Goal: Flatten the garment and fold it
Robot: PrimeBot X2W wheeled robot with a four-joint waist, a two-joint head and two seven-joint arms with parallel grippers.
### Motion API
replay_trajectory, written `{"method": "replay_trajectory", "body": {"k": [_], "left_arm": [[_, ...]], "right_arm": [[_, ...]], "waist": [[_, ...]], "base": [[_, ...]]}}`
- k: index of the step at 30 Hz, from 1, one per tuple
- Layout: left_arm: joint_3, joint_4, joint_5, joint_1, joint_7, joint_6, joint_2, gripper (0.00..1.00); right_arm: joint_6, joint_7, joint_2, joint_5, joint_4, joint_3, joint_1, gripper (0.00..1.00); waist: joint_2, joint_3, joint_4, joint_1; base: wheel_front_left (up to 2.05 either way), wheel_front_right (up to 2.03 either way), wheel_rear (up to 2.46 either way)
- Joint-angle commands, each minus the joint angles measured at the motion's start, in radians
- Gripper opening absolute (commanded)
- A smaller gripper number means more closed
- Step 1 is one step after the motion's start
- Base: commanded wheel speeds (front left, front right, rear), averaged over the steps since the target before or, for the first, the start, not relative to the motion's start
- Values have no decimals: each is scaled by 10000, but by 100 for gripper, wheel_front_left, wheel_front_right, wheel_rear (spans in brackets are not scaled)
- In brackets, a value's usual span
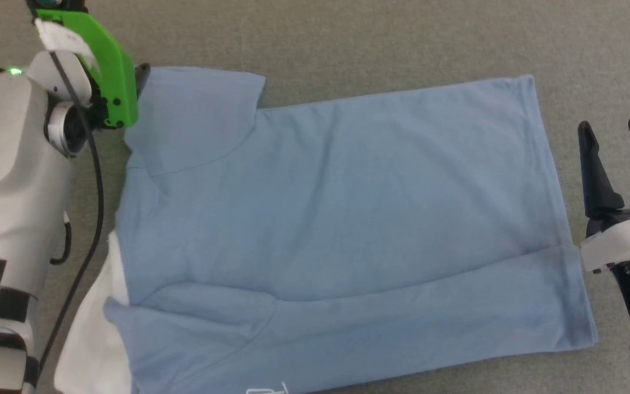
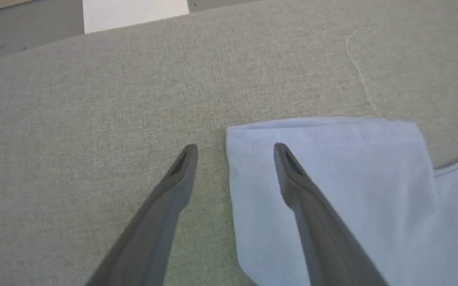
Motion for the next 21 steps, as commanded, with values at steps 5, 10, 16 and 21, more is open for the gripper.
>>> {"method": "replay_trajectory", "body": {"k": [5,10,16,21], "left_arm": [[-440,305,28,-520,1879,240,168,100],[-700,332,-63,-267,3186,418,240,100],[-461,-356,-518,160,3156,416,185,0],[38,-997,-1051,388,2514,347,68,0]], "right_arm": [[-15,-152,269,-167,-69,-169,19,100],[-15,-196,392,-247,-113,-251,40,100],[-15,-54,315,-319,-209,-412,-114,100],[-15,444,-68,-336,-270,-513,-512,100]], "waist": [[40,886,-643,-1],[40,1004,-654,-1],[40,959,-411,-1],[40,769,-136,-1]], "base": [[0,0,0],[0,0,0],[0,0,0],[0,0,0]]}}
